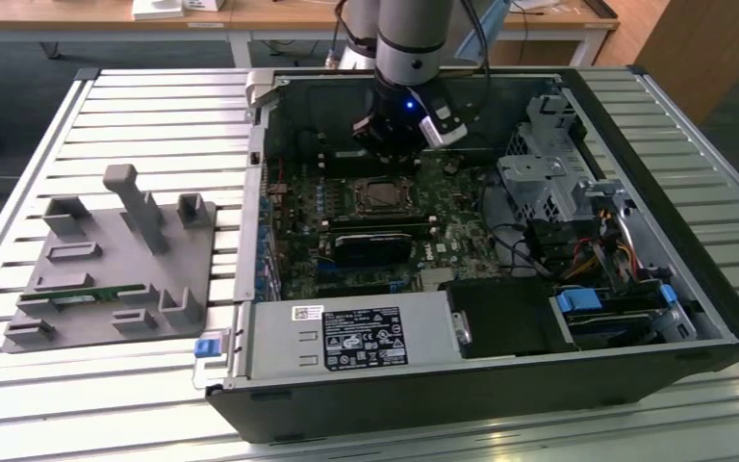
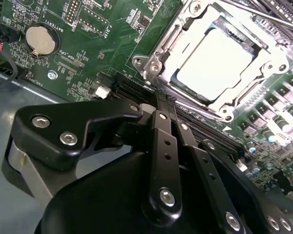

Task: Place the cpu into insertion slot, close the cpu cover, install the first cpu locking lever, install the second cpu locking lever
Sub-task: 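Install the first cpu locking lever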

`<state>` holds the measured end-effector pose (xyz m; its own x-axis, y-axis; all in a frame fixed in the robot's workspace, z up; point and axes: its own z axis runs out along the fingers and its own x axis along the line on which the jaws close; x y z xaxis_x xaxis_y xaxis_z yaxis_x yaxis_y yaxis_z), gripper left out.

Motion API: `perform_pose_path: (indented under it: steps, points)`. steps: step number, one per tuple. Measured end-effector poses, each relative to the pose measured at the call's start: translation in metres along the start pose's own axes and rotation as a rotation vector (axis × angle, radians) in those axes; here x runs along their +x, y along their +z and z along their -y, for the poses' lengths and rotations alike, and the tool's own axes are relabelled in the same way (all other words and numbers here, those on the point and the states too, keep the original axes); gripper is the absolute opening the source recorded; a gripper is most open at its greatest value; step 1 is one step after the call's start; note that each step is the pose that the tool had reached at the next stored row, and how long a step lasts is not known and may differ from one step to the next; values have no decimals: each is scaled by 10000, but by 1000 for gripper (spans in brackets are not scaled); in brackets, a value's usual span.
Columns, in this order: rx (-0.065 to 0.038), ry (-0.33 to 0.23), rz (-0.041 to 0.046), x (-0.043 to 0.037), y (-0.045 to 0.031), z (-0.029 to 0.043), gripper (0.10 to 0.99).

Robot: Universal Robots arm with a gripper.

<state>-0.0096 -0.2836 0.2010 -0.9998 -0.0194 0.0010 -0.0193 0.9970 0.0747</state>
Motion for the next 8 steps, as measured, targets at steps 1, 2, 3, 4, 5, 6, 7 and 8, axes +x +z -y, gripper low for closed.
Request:
perform_pose_path:
  steps: [1,2,3,4,5,6,7,8]
  points:
    - [0,1,0,-1,3,0,106]
    - [2,1,0,-1,3,1,106]
    - [2,1,-1,-1,3,1,106]
    - [2,1,-1,-1,0,0,106]
    - [0,0,0,-1,-7,-1,106]
    - [-2,0,1,-2,-9,-1,106]
    - [1,0,2,-2,-8,-1,106]
    - [26,0,2,-2,-9,-1,106]
